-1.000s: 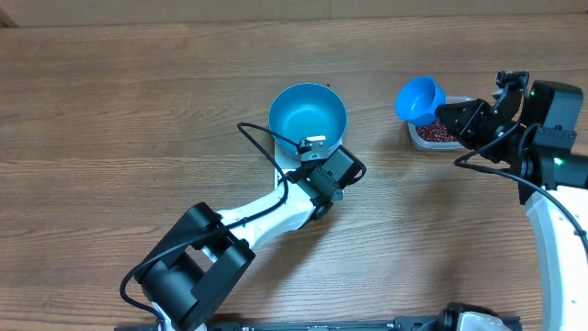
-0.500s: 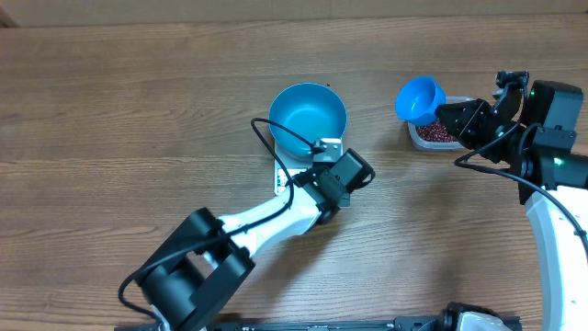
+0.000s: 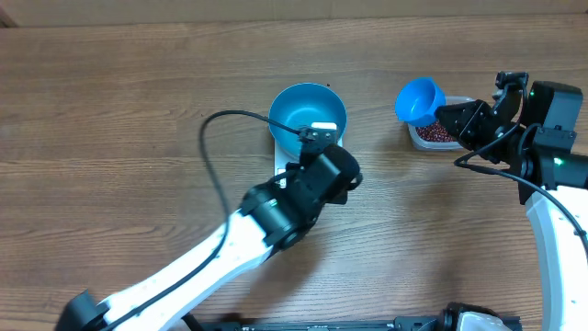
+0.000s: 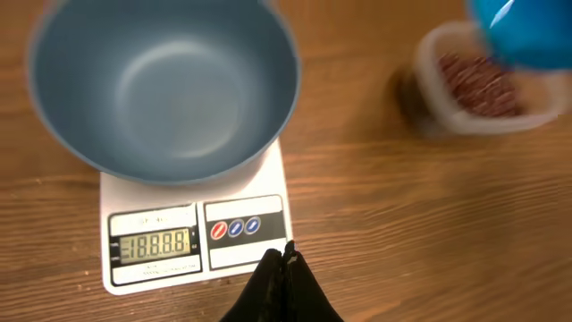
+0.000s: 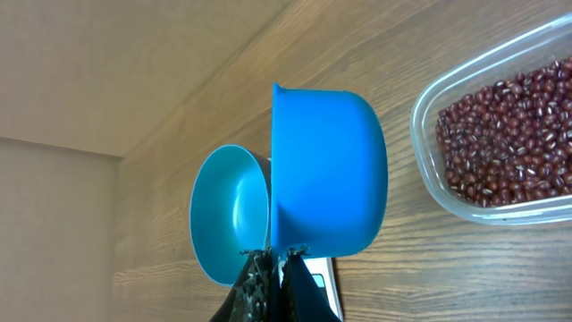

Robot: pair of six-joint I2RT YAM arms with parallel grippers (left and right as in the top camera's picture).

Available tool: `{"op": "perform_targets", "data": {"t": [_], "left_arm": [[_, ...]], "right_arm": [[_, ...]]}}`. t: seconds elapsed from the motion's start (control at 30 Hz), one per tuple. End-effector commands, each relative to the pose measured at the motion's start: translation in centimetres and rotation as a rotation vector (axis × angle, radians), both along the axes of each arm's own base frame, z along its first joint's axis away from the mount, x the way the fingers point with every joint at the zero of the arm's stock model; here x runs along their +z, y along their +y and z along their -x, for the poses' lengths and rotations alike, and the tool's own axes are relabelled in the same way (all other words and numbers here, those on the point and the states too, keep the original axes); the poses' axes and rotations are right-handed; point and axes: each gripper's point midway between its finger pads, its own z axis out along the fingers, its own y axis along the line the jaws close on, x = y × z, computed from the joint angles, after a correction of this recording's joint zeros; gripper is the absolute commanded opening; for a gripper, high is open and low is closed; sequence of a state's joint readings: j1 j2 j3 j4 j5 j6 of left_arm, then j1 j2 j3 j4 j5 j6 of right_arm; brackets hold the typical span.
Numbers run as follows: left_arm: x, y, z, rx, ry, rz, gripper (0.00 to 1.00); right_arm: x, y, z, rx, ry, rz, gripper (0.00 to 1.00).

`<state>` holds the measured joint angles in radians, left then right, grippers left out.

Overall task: Scoop item into bowl and weigh 150g on scale
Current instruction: 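Withdraw the left gripper back from the scale toward the front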

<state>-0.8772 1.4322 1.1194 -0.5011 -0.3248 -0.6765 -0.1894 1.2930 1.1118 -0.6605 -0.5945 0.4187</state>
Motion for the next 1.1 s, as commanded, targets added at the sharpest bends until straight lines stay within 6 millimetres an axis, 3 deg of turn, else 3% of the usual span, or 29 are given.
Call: {"op": "perform_targets", "data": {"t": [0.0, 0.13, 0.4, 0.73, 1.07], "left_arm": [[3.8, 1.0, 0.4, -0.016, -0.058, 0.044, 0.04], [4.4, 2.7, 0.8, -0.129, -0.112, -0.104, 0.04], [1.4, 5.6, 1.8, -0.334, -0.069, -0.418, 0.04], [-2.0, 6.4, 3.0, -0.407, 0.066, -0.347, 0.05], [-0.5, 9.8, 2.0, -0.363, 0.041, -0.322, 0.04]], "right_arm": [[1.6, -0.1, 0.1, -0.001, -0.04, 0.012, 0.04], [1.5, -0.1, 0.2, -0.001, -0.036, 0.011, 0.04], [1.4, -0.1, 0.3, 0.001, -0.033, 0.014, 0.04], [1.2, -0.3, 0.3, 0.001, -0.033, 0.035, 0.04], [1.2, -0.3, 0.3, 0.001, -0.033, 0.035, 0.04]]}}
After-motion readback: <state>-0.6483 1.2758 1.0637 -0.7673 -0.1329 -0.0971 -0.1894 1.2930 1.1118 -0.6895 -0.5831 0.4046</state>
